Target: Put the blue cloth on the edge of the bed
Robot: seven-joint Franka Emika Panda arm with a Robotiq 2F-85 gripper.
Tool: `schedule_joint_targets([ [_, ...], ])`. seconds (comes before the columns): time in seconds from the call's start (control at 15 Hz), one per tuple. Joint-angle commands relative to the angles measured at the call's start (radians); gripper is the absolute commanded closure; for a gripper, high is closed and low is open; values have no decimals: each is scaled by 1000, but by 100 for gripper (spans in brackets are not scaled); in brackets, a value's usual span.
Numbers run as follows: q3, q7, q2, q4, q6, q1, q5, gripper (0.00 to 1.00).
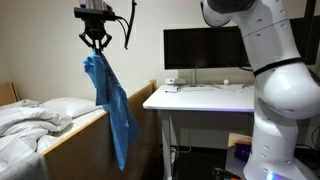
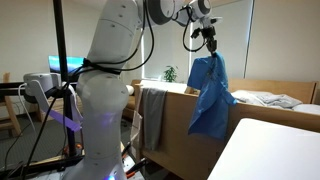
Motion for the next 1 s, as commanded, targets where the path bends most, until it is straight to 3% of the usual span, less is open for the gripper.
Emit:
schedule_joint_targets([
  [0.0,9,-60,69,65,-10,-16,47,93],
  [0.4,13,-175,190,157,55,-9,36,94],
  [0.93,9,-313,350,394,212,53,-24,94],
])
